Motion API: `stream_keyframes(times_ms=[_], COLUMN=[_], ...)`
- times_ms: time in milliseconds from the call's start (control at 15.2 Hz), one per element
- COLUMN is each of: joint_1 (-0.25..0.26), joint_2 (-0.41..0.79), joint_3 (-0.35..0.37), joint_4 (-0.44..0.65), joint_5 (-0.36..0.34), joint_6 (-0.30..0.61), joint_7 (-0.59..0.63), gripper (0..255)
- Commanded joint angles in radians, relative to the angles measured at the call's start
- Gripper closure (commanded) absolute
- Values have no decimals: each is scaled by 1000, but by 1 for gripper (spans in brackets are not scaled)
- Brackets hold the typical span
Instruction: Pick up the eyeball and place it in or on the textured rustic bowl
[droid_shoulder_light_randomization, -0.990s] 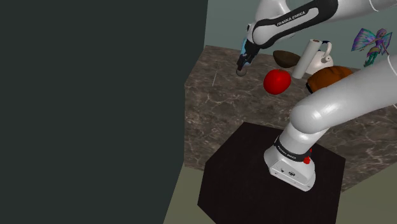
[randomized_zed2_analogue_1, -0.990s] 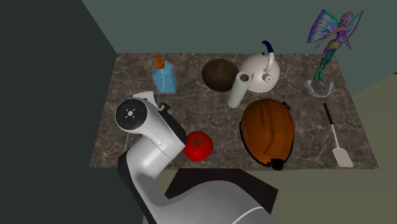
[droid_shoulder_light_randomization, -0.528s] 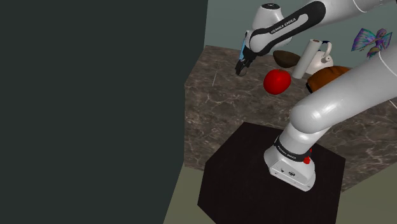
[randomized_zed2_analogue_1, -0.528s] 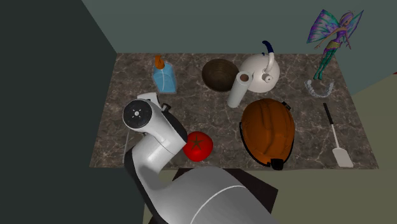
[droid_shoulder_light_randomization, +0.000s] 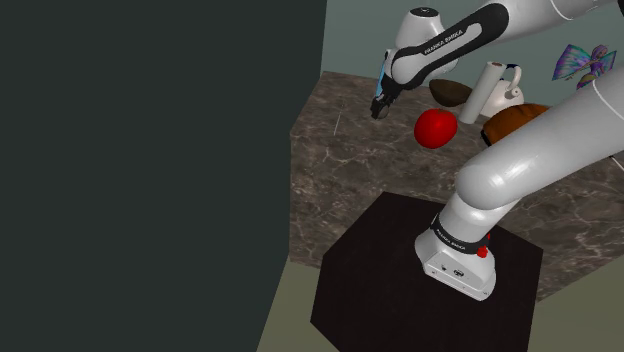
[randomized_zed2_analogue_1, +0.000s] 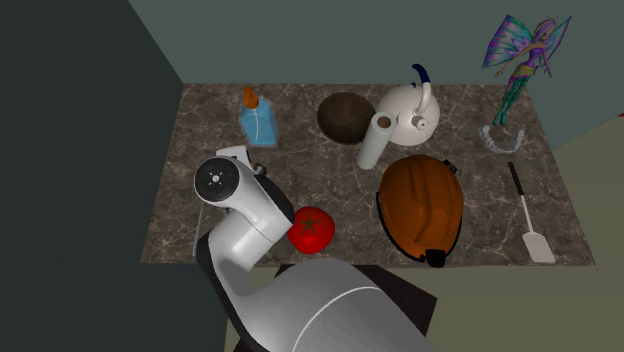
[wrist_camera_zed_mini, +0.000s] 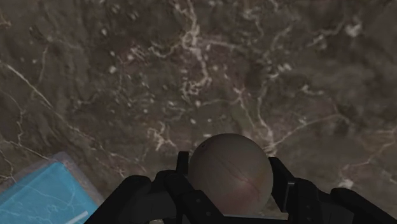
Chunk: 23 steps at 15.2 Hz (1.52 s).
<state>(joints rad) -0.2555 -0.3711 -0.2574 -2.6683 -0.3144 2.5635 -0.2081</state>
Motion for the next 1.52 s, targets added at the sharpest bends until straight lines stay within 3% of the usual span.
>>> stream_keyframes(times_ms=[0,528,1452], joint_1=[0,0,15], joint_2=[0,0,-114], joint_3=[0,0,18], joint_4=[0,0,110], joint_5=[0,0,35], joint_6=[0,0,-223], joint_7=[0,0,-32], gripper=[255,255,255])
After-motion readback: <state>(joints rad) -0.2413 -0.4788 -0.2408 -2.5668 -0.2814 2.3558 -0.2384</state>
